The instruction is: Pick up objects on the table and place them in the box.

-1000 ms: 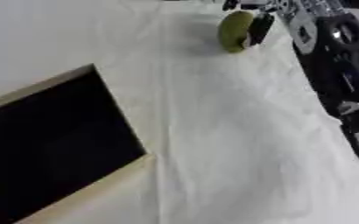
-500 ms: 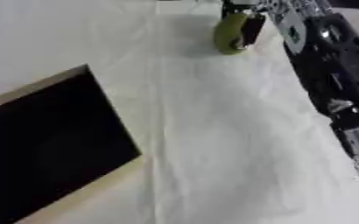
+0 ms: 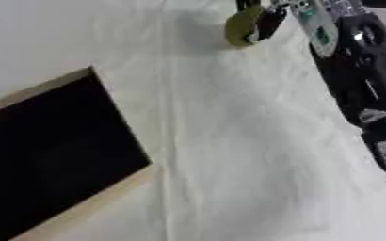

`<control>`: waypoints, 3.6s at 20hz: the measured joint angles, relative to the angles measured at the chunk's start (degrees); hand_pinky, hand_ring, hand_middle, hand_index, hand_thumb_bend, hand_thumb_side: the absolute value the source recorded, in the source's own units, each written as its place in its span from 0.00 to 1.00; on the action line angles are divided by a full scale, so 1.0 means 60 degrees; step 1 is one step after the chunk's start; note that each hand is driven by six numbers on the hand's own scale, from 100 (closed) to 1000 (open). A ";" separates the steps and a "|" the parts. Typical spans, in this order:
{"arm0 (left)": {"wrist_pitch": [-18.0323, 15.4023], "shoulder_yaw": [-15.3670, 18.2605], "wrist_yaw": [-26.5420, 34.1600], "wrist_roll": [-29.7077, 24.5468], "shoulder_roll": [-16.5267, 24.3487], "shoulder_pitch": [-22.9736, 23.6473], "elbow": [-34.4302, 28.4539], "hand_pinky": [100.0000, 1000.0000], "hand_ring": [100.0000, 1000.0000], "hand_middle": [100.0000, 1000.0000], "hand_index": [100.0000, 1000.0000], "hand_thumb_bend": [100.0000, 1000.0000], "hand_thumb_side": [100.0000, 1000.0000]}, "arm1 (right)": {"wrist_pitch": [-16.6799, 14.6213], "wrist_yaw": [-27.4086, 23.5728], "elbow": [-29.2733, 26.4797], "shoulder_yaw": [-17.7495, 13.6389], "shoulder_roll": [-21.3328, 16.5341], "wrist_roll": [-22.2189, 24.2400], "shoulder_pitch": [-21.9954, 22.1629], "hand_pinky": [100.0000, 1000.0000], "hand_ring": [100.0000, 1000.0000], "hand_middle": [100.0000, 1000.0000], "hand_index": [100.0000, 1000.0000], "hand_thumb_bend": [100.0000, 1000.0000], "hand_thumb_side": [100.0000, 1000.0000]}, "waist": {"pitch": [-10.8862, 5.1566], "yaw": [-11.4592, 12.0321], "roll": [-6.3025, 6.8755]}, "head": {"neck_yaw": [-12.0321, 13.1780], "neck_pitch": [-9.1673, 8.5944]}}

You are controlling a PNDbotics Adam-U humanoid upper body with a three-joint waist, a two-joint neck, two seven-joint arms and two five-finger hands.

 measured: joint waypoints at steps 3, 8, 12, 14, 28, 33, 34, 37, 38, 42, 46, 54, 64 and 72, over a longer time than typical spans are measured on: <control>0.0000 0.0001 0.0000 0.0000 0.0000 0.0001 0.0000 0.45 0.56 0.62 0.69 0.34 0.50 | -0.0051 -0.0243 -0.0907 0.0016 -0.0243 -0.0203 0.0204 0.67 0.56 0.42 0.48 0.33 0.00 | -0.0036 -0.0014 -0.0001 | 0.0009 0.0030; 0.0000 0.0001 0.0000 0.0000 0.0000 0.0001 0.0000 0.45 0.56 0.62 0.69 0.34 0.50 | -0.0057 -0.0716 -0.2496 0.0024 -0.0536 -0.0617 0.0524 0.67 0.54 0.42 0.48 0.33 0.00 | -0.0107 -0.0037 -0.0003 | 0.0094 0.0074; 0.0000 0.0001 0.0005 0.0000 0.0000 0.0001 0.0000 0.45 0.56 0.62 0.69 0.34 0.50 | -0.0115 -0.1443 -0.3901 0.0136 -0.0608 -0.0860 0.0730 0.67 0.53 0.42 0.49 0.33 0.00 | -0.0177 -0.0027 -0.0024 | 0.0117 0.0083; -0.0001 0.0001 0.0012 0.0002 0.0000 0.0001 0.0000 0.45 0.56 0.62 0.69 0.34 0.50 | -0.0183 -0.1774 -0.4663 0.0274 -0.0590 -0.0913 0.0769 0.67 0.52 0.42 0.49 0.33 0.00 | -0.0198 0.0015 -0.0028 | 0.0145 0.0104; -0.0008 0.0018 0.0038 0.0099 0.0000 0.0001 0.0000 0.45 0.56 0.62 0.69 0.35 0.50 | -0.0566 -0.2447 -0.6718 0.1605 0.2410 -0.0365 0.0755 0.63 0.48 0.41 0.50 0.24 0.00 | -0.0383 0.0122 -0.0107 | 0.0238 0.0250; -0.0020 0.0066 0.0038 0.0158 -0.0001 0.0003 0.0000 0.45 0.56 0.62 0.69 0.35 0.50 | -0.0710 -0.1851 -0.6716 0.1966 0.3402 -0.0474 0.1139 0.63 0.48 0.41 0.50 0.22 0.00 | -0.0445 0.0129 -0.0155 | 0.0343 0.0287; -0.0015 0.0069 0.0038 0.0165 -0.0001 0.0007 0.0000 0.45 0.56 0.62 0.69 0.35 0.50 | -0.0730 -0.1672 -0.6709 0.2026 0.3566 -0.0524 0.1234 0.62 0.48 0.41 0.50 0.22 0.00 | -0.0448 0.0133 -0.0168 | 0.0343 0.0309; 0.0003 0.0087 0.0038 0.0185 -0.0009 0.0020 0.0000 0.45 0.56 0.62 0.69 0.35 0.50 | -0.0675 -0.1042 -0.6579 0.2188 0.4061 -0.0803 0.1489 0.62 0.48 0.42 0.52 0.20 0.00 | -0.0479 0.0144 -0.0198 | 0.0342 0.0329; 0.0004 0.0089 0.0038 0.0186 -0.0026 0.0020 0.0000 0.45 0.56 0.62 0.69 0.35 0.50 | -0.0637 -0.0791 -0.6461 0.2249 0.4222 -0.0900 0.1558 0.62 0.48 0.43 0.52 0.20 0.00 | -0.0482 0.0157 -0.0198 | 0.0339 0.0331; 0.0004 0.0091 0.0039 0.0186 -0.0076 0.0020 0.0000 0.45 0.56 0.62 0.69 0.35 0.50 | -0.0443 0.0393 -0.5671 0.2499 0.4817 -0.1323 0.1760 0.62 0.48 0.42 0.53 0.21 0.00 | -0.0483 0.0216 -0.0198 | 0.0308 0.0335; 0.0006 0.0091 0.0041 0.0184 -0.0081 0.0020 0.0000 0.45 0.56 0.62 0.69 0.35 0.50 | -0.0284 0.1530 -0.4780 0.2746 0.5339 -0.1858 0.1905 0.62 0.48 0.43 0.54 0.20 0.00 | -0.0483 0.0267 -0.0198 | 0.0266 0.0372; 0.0008 0.0090 0.0044 0.0181 -0.0087 0.0005 0.0000 0.45 0.56 0.62 0.69 0.35 0.50 | -0.0350 0.2318 -0.3798 0.3102 0.5826 -0.2504 0.2043 0.62 0.48 0.43 0.54 0.19 0.00 | -0.0483 0.0358 -0.0206 | 0.0350 0.0417; 0.0010 0.0091 0.0045 0.0179 -0.0162 0.0004 0.0000 0.45 0.56 0.62 0.69 0.35 0.50 | -0.0616 0.2491 -0.3279 0.3323 0.5879 -0.2203 0.2136 0.68 0.57 0.52 0.66 0.34 0.00 | -0.0503 0.0356 -0.0223 | 0.0376 0.0417; 0.0013 0.0099 0.0045 0.0178 -0.0164 0.0008 0.0000 0.45 0.57 0.62 0.69 0.35 0.50 | -0.1184 0.2924 -0.3514 0.3204 0.5867 -0.1644 0.2217 0.81 0.80 0.78 0.86 0.41 0.17 | -0.0503 0.0304 -0.0223 | 0.0374 0.0417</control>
